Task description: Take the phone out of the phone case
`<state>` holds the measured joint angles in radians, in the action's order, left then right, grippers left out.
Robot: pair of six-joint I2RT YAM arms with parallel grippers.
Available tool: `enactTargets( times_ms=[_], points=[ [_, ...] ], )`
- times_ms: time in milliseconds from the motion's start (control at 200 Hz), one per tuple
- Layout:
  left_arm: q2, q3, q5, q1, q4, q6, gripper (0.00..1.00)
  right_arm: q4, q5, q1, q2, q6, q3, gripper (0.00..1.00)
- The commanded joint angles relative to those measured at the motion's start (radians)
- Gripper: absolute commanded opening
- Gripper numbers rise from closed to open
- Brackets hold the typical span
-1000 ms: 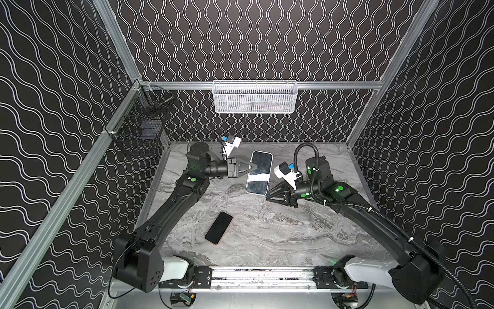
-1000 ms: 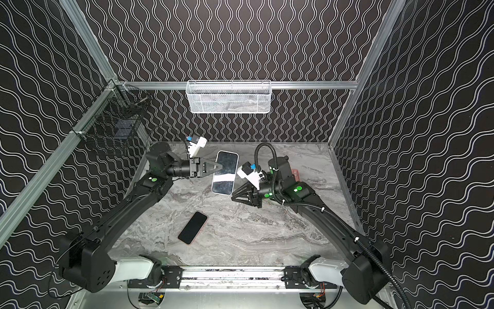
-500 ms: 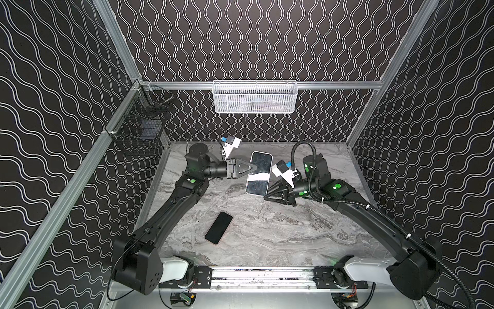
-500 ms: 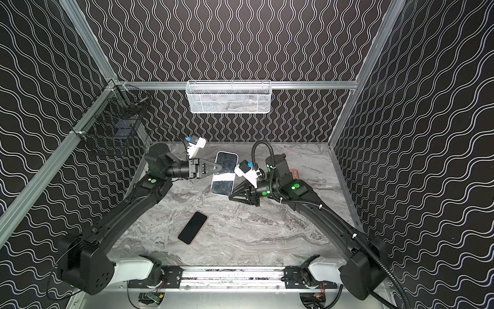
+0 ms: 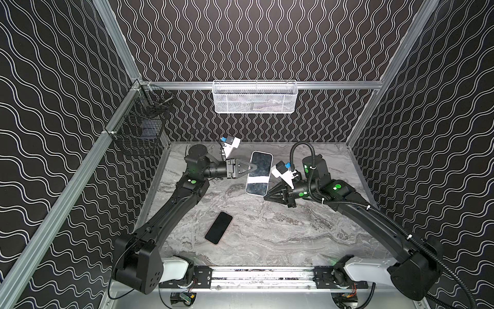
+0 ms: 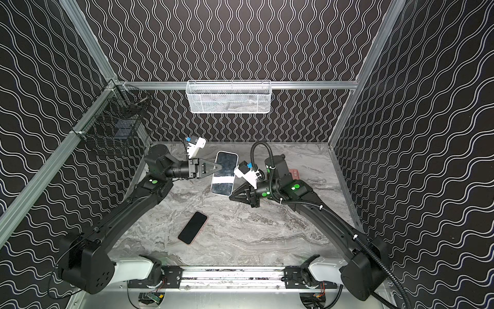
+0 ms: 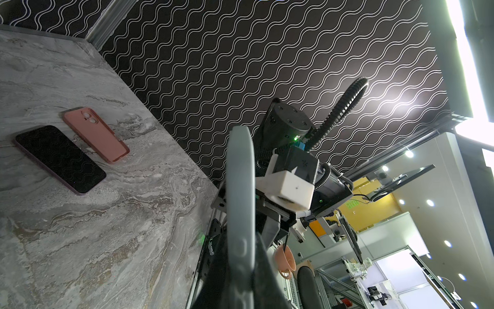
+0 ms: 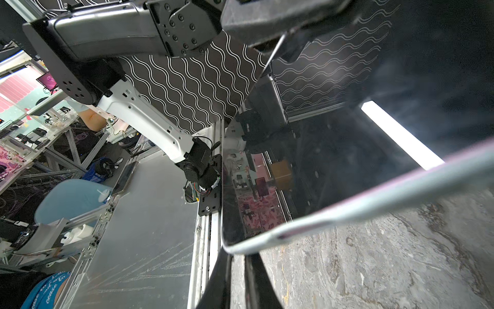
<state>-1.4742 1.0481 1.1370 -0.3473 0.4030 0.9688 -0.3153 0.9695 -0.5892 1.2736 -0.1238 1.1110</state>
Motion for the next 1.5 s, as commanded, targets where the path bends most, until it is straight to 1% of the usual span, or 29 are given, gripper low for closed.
enactTargets(
  times_ms=[0,30,85,135,260,460,671,841,956,1011,1086,1226,1296,1492],
  points=[
    [0.008,-0.003,-0.011,-0.003,0.038,-0.004,0.00,0.071,0.013,-0.005,-0.011,0.012,-0.006,0.12],
    [0.009,-0.002,-0.011,-0.003,0.030,-0.010,0.00,0.076,0.019,-0.004,-0.010,0.016,-0.008,0.13],
    [0.009,0.002,-0.012,-0.004,0.010,-0.023,0.00,0.064,0.023,-0.004,-0.005,0.007,-0.004,0.22],
    [0.011,0.004,-0.015,-0.003,-0.005,-0.034,0.00,0.061,0.031,-0.005,-0.002,0.003,-0.005,0.27],
    [0.009,0.005,-0.017,-0.003,-0.018,-0.045,0.00,0.046,0.056,-0.005,0.003,0.000,0.008,0.29],
    [-0.005,0.004,-0.017,-0.006,0.026,-0.016,0.00,0.029,0.050,-0.005,0.018,-0.007,0.028,0.27],
    [-0.015,0.010,-0.020,-0.009,0.014,-0.028,0.00,0.042,0.044,-0.006,0.028,0.001,0.038,0.19],
    [-0.020,0.011,-0.016,-0.012,0.042,-0.010,0.00,0.054,0.029,-0.006,0.027,0.002,0.030,0.10],
    [-0.026,0.010,-0.016,-0.010,0.058,0.005,0.00,0.085,0.020,-0.010,0.014,0.016,0.012,0.08],
    [-0.026,0.004,-0.016,-0.011,0.079,0.023,0.00,0.096,-0.014,-0.019,0.005,0.015,0.005,0.07],
    [-0.030,-0.005,-0.013,-0.012,0.112,0.047,0.00,0.084,-0.093,-0.054,-0.003,-0.009,0.007,0.06],
    [-0.034,-0.008,-0.007,-0.013,0.117,0.061,0.00,0.079,-0.254,-0.122,-0.011,-0.058,-0.001,0.06],
    [-0.029,-0.004,-0.009,-0.013,0.101,0.054,0.00,0.087,-0.324,-0.139,-0.014,-0.075,-0.012,0.06],
    [-0.009,0.007,-0.007,-0.012,0.080,0.055,0.00,0.138,-0.388,-0.140,-0.026,-0.086,-0.054,0.07]
  ],
)
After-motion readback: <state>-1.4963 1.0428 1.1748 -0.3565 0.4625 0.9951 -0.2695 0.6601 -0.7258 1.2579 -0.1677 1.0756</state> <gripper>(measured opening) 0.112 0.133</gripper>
